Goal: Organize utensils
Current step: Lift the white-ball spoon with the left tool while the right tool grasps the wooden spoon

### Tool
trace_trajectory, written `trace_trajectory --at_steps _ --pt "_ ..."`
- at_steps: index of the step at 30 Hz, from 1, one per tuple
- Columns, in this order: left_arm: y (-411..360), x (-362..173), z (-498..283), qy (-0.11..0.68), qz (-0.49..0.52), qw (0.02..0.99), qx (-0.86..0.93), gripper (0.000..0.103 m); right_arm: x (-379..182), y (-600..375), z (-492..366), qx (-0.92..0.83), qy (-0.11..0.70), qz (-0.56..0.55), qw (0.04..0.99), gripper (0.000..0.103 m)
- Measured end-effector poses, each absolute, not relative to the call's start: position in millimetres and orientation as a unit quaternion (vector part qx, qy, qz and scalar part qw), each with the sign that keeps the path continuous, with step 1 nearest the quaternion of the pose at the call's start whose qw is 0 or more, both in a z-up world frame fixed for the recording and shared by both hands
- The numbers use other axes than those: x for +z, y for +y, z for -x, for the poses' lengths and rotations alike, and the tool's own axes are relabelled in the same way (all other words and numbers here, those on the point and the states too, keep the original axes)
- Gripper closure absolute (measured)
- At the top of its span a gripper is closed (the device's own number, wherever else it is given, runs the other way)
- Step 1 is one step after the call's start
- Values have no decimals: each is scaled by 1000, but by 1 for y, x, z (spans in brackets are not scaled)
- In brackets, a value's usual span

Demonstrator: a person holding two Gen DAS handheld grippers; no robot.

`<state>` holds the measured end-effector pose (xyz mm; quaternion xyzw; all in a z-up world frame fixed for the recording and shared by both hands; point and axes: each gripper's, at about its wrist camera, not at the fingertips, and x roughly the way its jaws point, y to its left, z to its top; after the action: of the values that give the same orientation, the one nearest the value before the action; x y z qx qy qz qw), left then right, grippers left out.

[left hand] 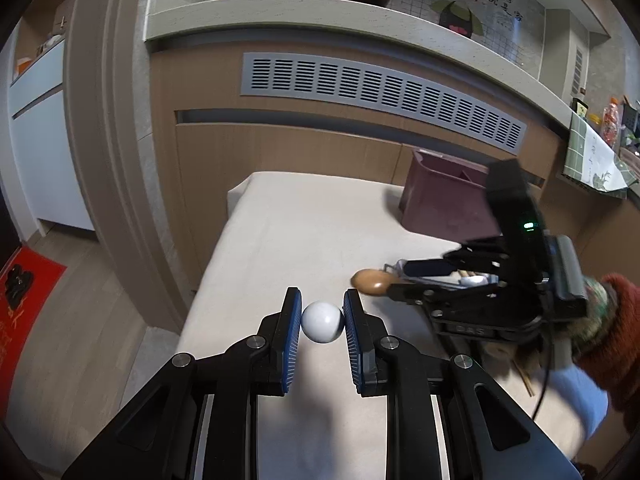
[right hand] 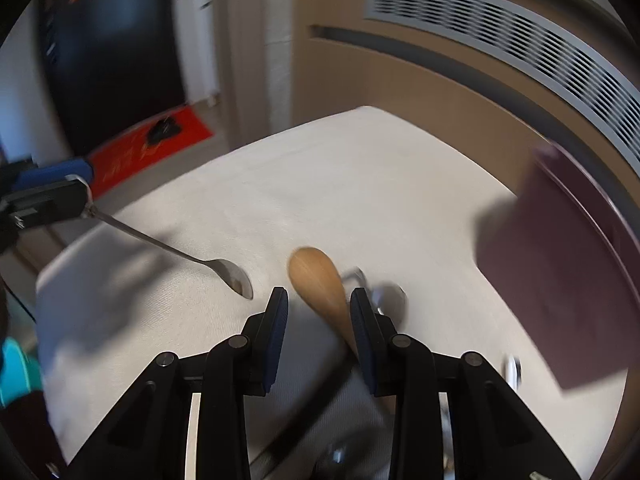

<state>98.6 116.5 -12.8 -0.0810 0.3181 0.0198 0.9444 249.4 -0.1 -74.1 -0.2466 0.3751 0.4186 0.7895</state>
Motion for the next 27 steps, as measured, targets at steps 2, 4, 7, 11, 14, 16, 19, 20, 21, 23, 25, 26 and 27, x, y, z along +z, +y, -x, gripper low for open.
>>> trace_trajectory --at_steps 2,4,7,11,14,16,19,20,21,23,25,26,27 --pt "121 -14 -96 321 85 943 23 81 -81 13 -251 436 367 278 773 74" --pt "126 -15 -95 323 90 942 27 81 -87 23 -252 439 352 303 770 74" --pt "128 -15 -95 323 93 941 29 81 -96 27 -260 434 364 306 765 72" --pt "125 -13 -97 322 94 942 23 81 -93 11 -259 406 377 288 781 73" --pt "113 -4 -97 312 84 946 9 81 -74 -25 -257 394 384 223 805 74" --pt "103 3 -98 303 75 950 -2 81 -56 -57 -253 382 375 181 825 74" --pt "84 14 -102 293 61 954 -18 81 -31 -109 -244 357 348 134 857 76" --pt "74 18 -105 290 54 955 -26 81 -23 -127 -239 348 339 117 866 77" --pt "69 21 -106 289 49 956 -30 81 -17 -145 -237 339 334 100 874 78" --pt "53 27 -109 286 37 956 -42 81 -12 -167 -228 324 330 78 883 95" --pt "34 33 -114 283 21 957 -52 81 -11 -187 -223 305 327 73 892 100" --pt "29 35 -115 282 16 958 -55 81 -12 -194 -222 295 326 71 895 100" --pt "21 37 -117 282 10 958 -59 81 -14 -204 -217 291 326 69 897 100"
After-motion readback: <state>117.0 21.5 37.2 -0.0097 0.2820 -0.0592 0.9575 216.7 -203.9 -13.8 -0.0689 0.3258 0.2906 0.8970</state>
